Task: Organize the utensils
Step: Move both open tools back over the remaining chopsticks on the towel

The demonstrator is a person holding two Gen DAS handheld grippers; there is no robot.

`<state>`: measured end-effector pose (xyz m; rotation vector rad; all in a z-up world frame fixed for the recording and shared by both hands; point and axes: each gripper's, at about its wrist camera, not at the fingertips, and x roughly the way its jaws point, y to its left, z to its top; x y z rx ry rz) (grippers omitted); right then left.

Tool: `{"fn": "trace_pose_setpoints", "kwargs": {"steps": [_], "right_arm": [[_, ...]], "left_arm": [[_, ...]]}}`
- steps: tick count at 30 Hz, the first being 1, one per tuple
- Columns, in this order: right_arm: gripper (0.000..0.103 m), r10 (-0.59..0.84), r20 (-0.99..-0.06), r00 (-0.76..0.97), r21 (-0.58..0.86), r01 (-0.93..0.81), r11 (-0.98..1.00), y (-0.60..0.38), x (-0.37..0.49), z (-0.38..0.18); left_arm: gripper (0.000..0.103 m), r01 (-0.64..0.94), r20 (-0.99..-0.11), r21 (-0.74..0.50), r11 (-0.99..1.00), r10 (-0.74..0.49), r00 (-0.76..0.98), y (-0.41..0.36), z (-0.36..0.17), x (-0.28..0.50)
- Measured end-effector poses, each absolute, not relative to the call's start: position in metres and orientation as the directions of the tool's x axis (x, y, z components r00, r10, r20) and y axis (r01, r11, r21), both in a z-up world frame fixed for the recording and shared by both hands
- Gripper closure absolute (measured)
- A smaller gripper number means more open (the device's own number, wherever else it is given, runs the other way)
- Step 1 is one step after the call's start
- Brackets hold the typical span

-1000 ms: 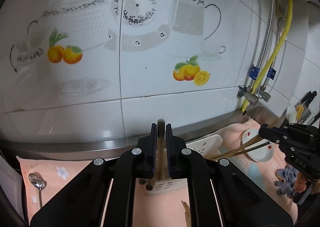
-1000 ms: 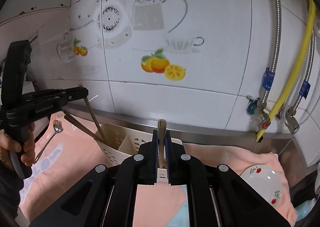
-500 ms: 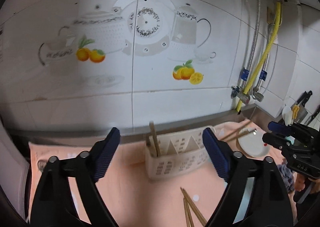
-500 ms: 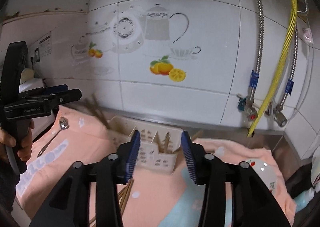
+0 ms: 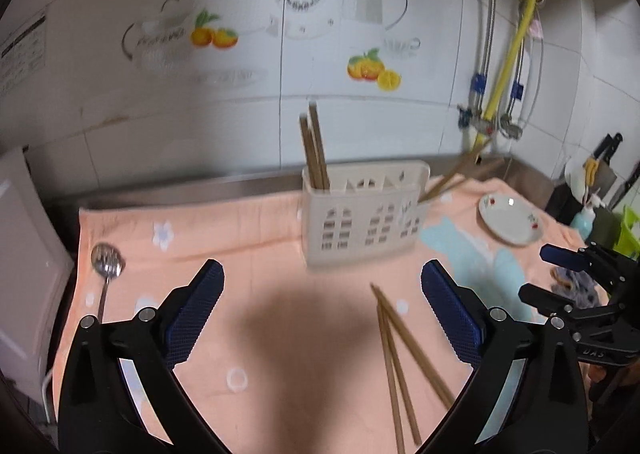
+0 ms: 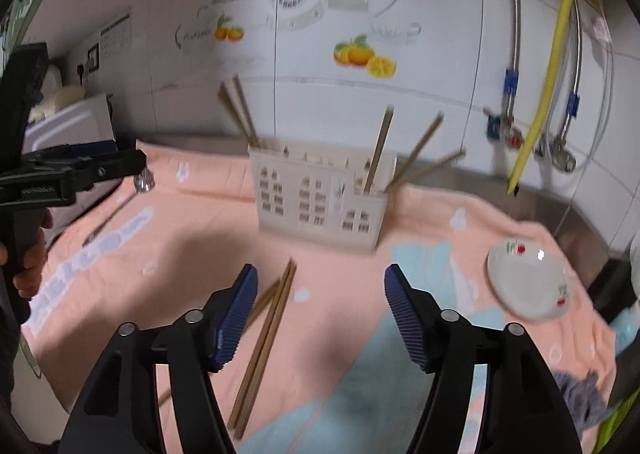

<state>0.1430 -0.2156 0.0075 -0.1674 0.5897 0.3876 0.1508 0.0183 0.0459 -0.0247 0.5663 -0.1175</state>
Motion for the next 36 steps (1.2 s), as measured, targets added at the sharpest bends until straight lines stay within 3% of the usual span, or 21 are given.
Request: {"fn": "trace_pose_setpoints", "kwargs": {"steps": [3,11,19,29,36], "right_arm": [[0.030,0.300,-0.604,0.738,-0.034,-0.399,0.916,-0.214,0.135,-0.014],[0.027,0.254,-0.690,0.678,-0.018,-0.366,0.930,-0.209,0.117,-0.073],[0.024,0.236,-0.725,0.647,0.000,-0.342,0.940,-0.207,0.113,-0.094],[0.025,0.210,-0.748,0.630,0.002,-0.314,0.949,-0.201,0.117,-0.111],[0.037,0.217,-0.760,0.612,0.013,-0.321,0.947,-0.196,0.121,-0.118]], "left_arm": [[0.005,0.084,-0.554,-0.031,0.996,-0.087,0.828,0.019,0.030,0.137],[0.005,0.021,-0.601,-0.059,0.998,-0.053,0.798,0.033,-0.003,0.116],[0.005,-0.022,-0.639,-0.051,0.998,-0.016,0.769,0.039,-0.024,0.109],[0.005,-0.050,-0.652,-0.052,0.997,0.004,0.758,0.045,-0.031,0.102],[0.005,-0.049,-0.666,-0.052,0.997,0.002,0.746,0.045,-0.038,0.101]]}}
